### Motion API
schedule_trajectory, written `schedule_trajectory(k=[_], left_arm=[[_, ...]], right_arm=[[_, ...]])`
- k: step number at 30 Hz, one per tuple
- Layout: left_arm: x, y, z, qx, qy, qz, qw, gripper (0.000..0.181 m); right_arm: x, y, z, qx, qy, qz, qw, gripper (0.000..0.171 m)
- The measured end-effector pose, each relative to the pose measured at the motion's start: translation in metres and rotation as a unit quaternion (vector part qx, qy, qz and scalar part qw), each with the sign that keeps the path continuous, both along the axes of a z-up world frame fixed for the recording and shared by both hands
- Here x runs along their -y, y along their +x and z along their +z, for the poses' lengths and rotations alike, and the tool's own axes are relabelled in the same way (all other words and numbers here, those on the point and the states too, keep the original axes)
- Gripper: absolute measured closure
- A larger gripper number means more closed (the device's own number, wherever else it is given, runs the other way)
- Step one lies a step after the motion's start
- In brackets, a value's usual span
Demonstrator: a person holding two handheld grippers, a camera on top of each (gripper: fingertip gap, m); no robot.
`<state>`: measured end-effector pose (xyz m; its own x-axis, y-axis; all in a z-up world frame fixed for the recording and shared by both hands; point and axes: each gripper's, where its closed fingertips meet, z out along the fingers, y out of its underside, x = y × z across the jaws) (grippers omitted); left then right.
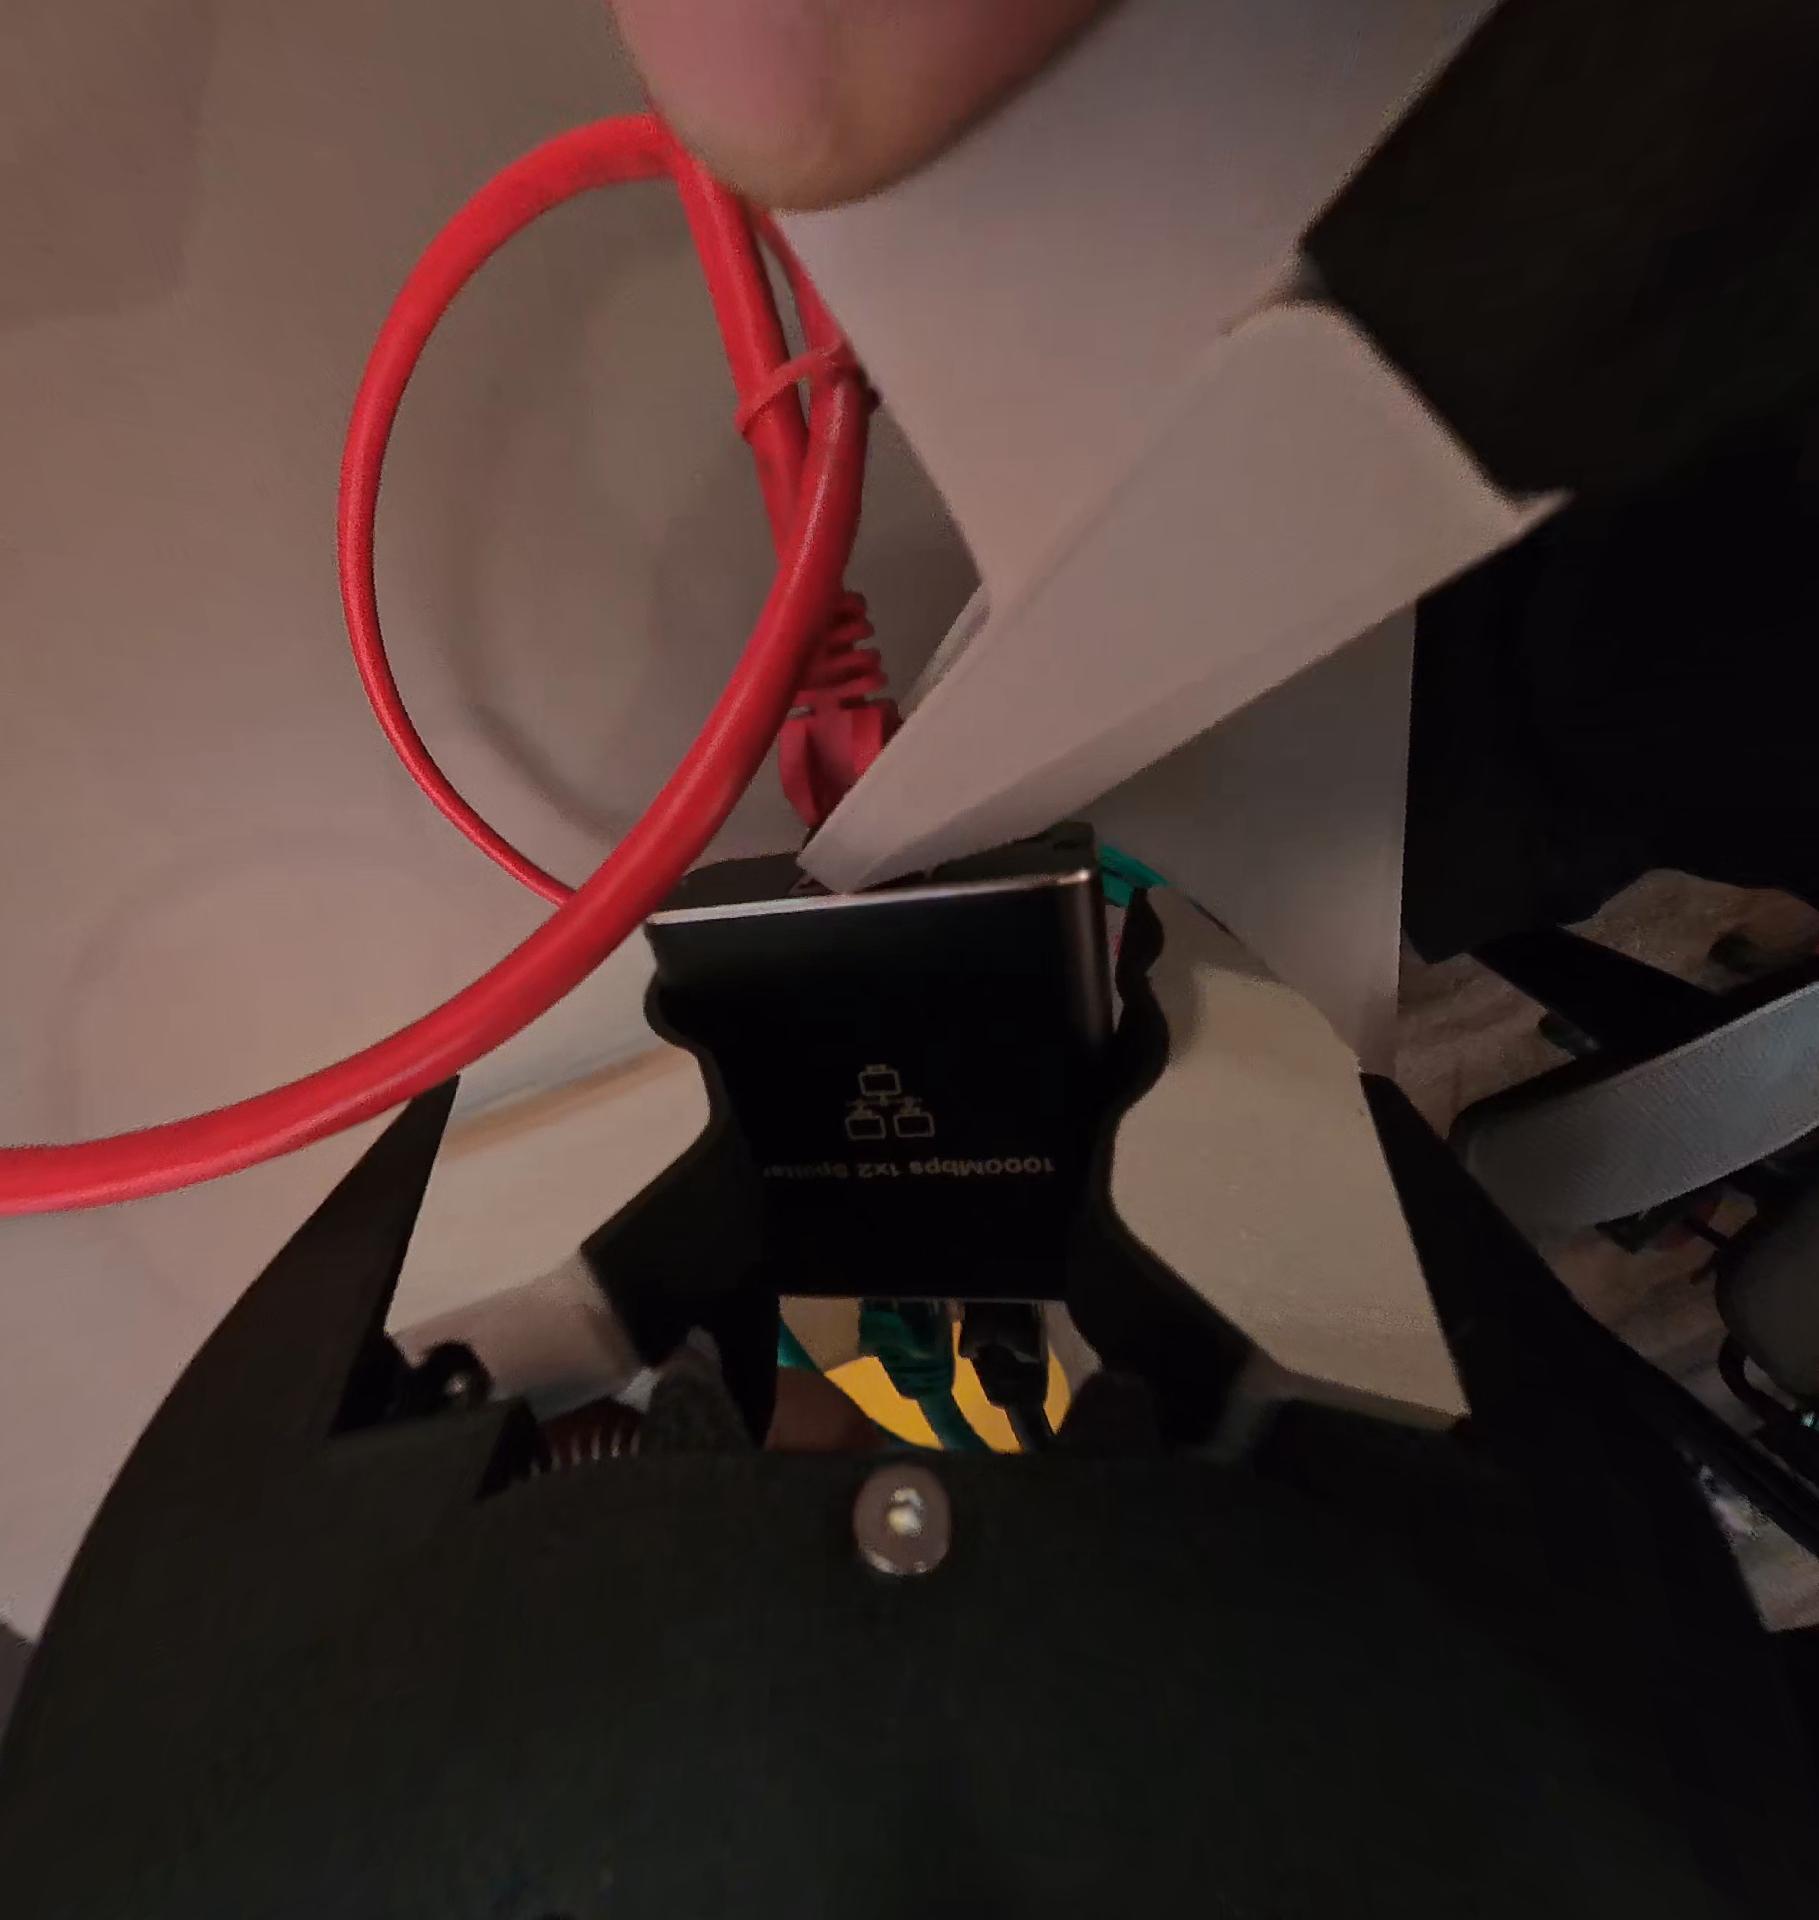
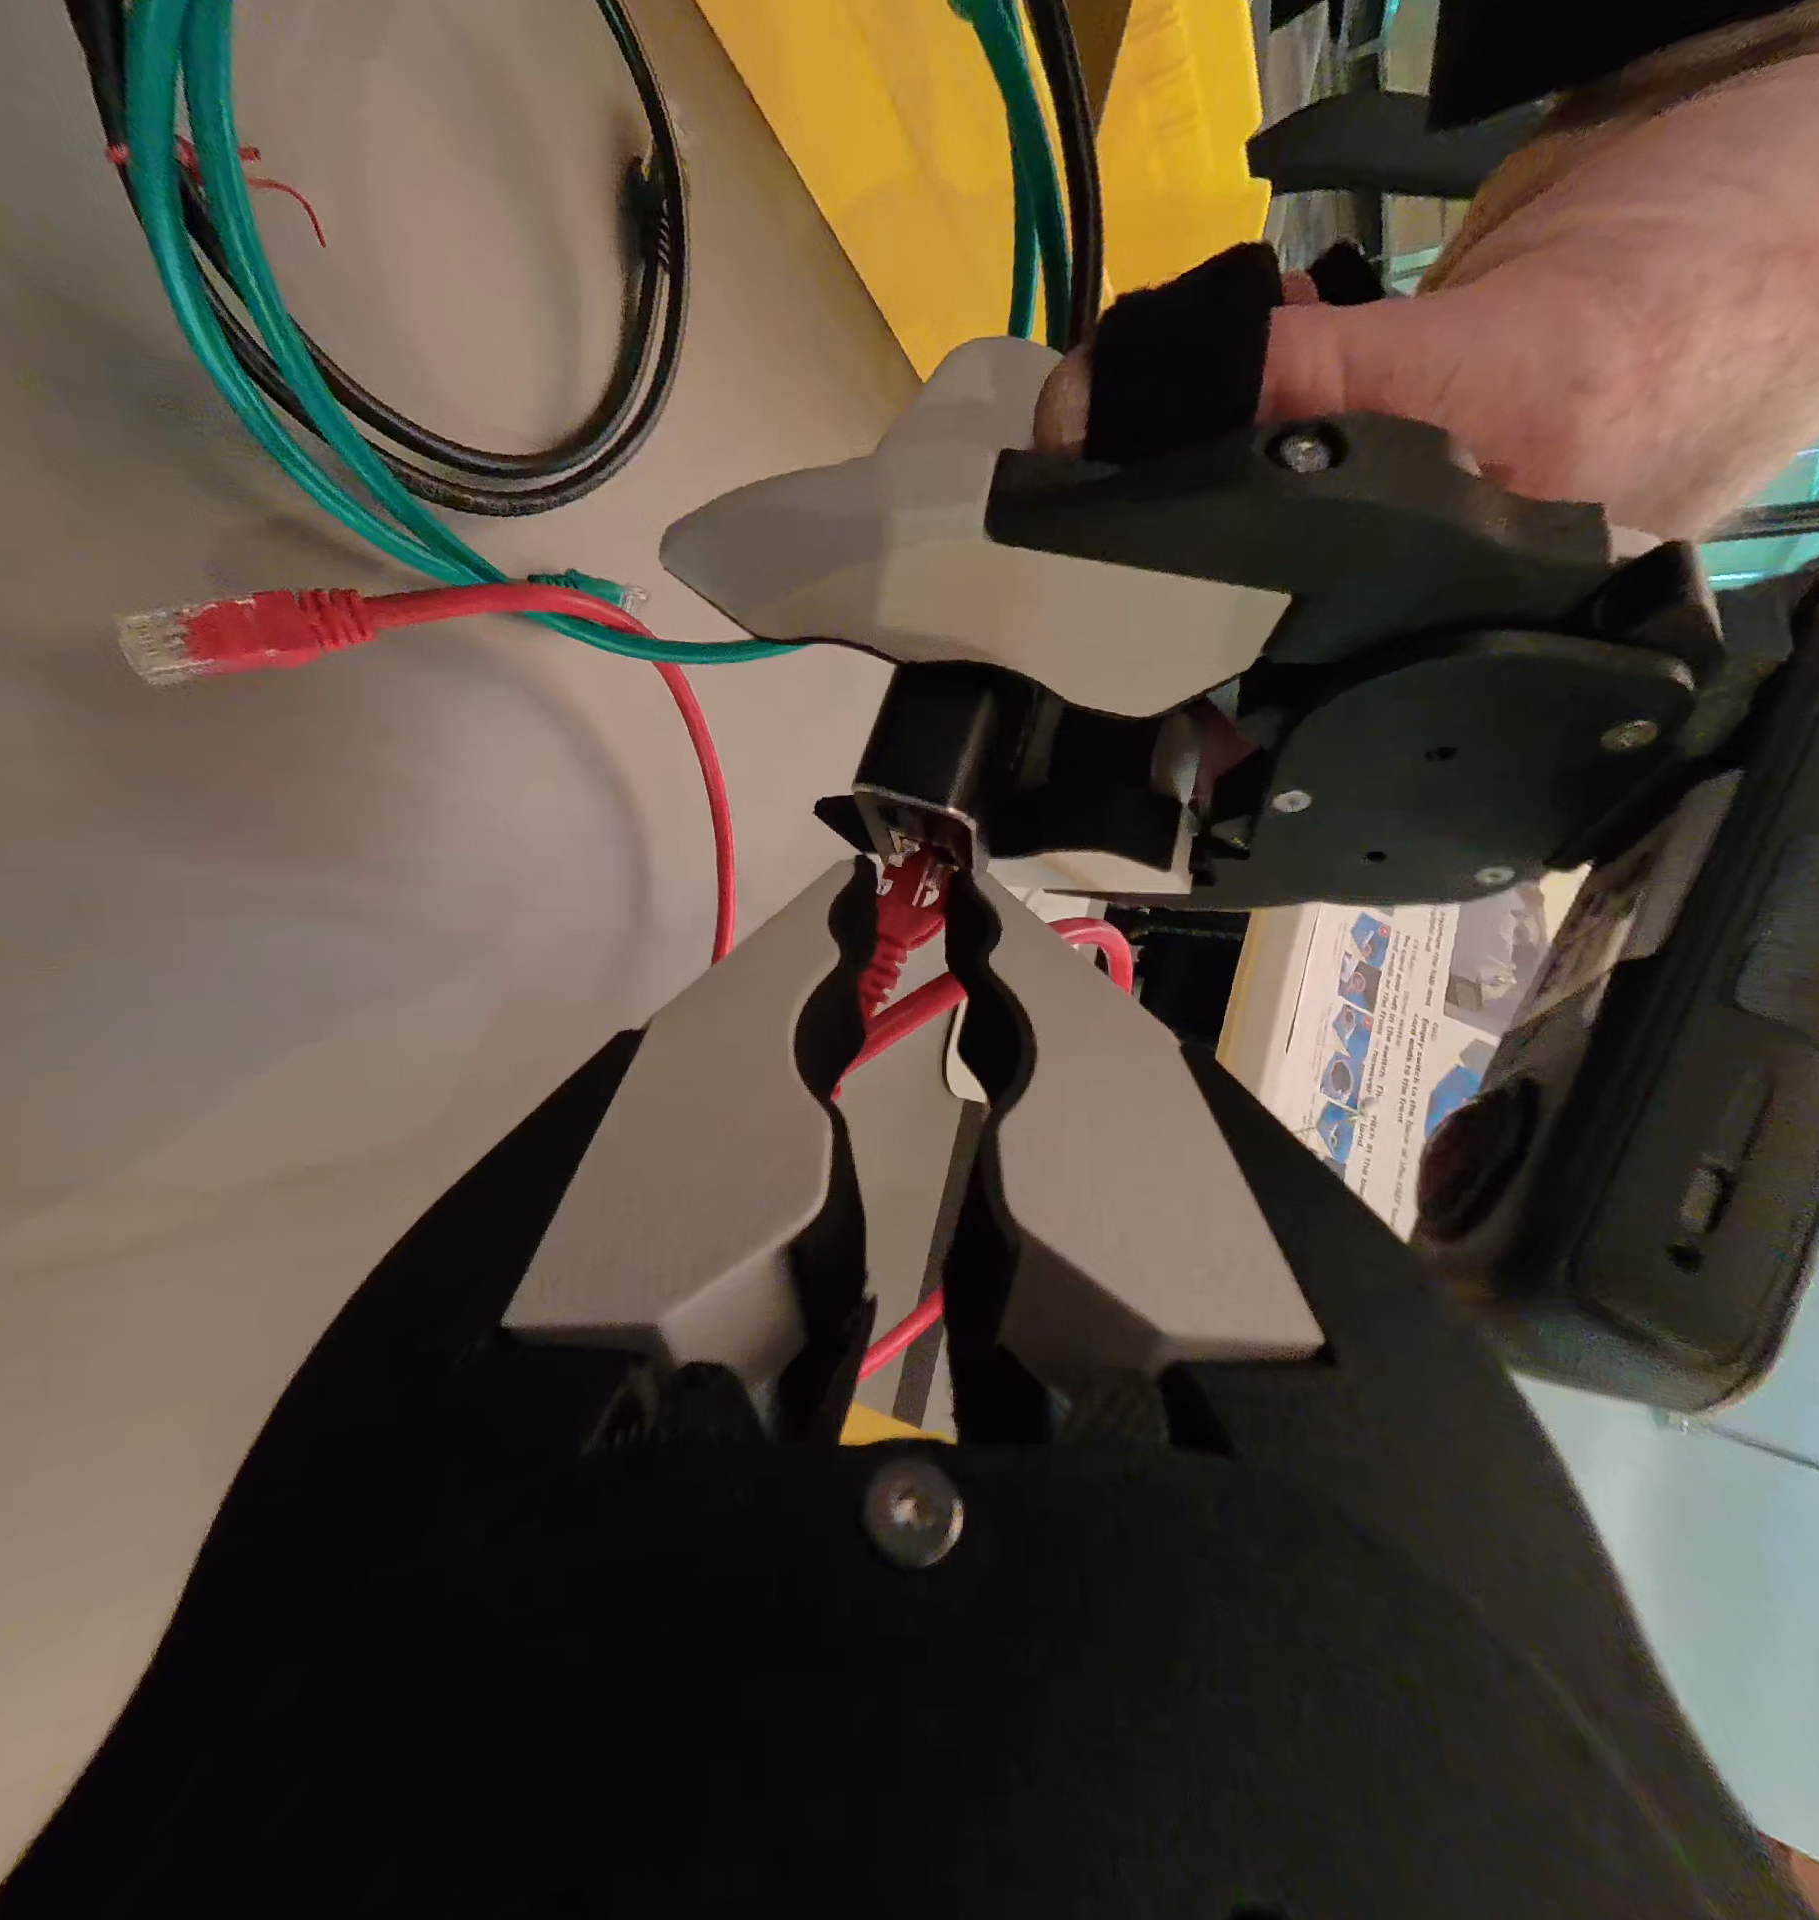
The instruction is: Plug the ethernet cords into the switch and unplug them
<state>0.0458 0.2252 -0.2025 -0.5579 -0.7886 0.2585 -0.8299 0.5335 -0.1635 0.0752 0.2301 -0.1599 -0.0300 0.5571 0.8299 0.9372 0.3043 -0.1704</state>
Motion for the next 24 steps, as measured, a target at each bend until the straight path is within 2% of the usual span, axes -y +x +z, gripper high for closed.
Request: schedule_trajectory(k=[10,12,14,18,24], left_arm=[[0.014,0.021,0.001,0.086,-0.092,0.071,0.99,0.104],[-0.002,0.017,-0.01,0.089,-0.065,0.101,0.989,0.104],[-0.006,0.014,-0.008,0.101,-0.095,0.139,0.981,0.104],[-0.009,0.01,-0.012,0.119,-0.034,0.134,0.983,0.104],[-0.016,0.018,-0.001,0.196,0.0,0.172,0.966,0.104]], right_arm=[[0.003,0.017,0.003,0.013,0.015,-0.025,0.999,0.16],[0.009,0.027,-0.001,0.018,0.002,-0.031,0.999,0.161],[0.016,0.032,0.004,0.008,0.002,-0.034,0.999,0.161],[0.022,0.027,0.027,-0.019,0.019,-0.029,0.999,0.16],[0.018,0.069,0.077,-0.113,0.043,-0.077,0.99,0.16]])
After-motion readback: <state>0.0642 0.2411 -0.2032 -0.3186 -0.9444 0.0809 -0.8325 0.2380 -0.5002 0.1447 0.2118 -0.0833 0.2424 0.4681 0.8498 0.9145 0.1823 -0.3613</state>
